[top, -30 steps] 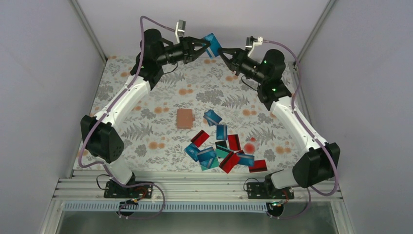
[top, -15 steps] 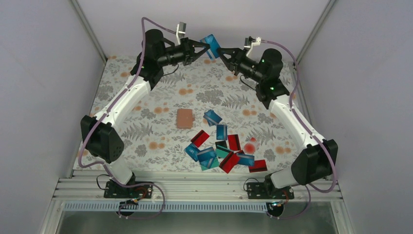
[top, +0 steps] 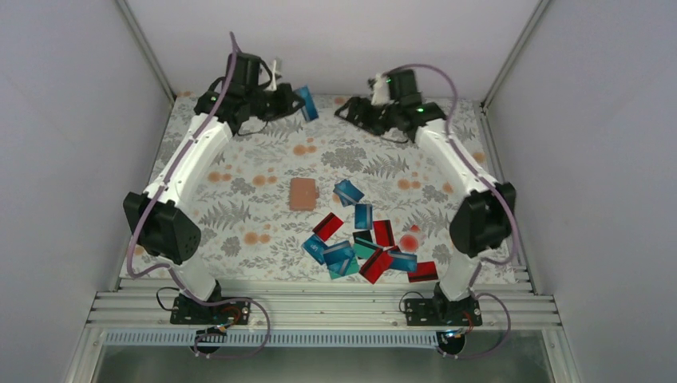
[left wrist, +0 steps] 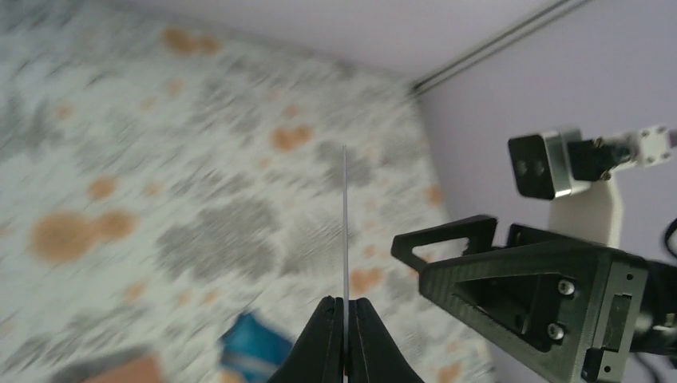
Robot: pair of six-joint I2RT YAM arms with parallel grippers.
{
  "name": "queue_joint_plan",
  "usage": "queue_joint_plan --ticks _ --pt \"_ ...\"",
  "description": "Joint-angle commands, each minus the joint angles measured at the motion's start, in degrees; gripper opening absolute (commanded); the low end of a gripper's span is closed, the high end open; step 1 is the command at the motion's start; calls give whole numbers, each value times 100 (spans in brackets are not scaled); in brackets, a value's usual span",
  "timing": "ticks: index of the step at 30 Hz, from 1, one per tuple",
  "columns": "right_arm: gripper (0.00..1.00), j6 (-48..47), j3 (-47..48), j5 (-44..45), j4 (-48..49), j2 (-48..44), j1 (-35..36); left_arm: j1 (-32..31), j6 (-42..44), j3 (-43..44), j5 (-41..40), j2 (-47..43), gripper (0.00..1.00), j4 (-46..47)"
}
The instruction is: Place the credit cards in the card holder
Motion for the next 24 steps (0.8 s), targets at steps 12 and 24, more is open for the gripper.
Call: queue_joint_plan --ticks 12,24 --pt "75 -1752 114 1165 -1753 2029 1305 110 1282 -1181 -1198 354 2 -1510" --pt "54 -1569 1132 1743 -2504 2923 1688 171 1594 -1412 -1036 347 2 -1376"
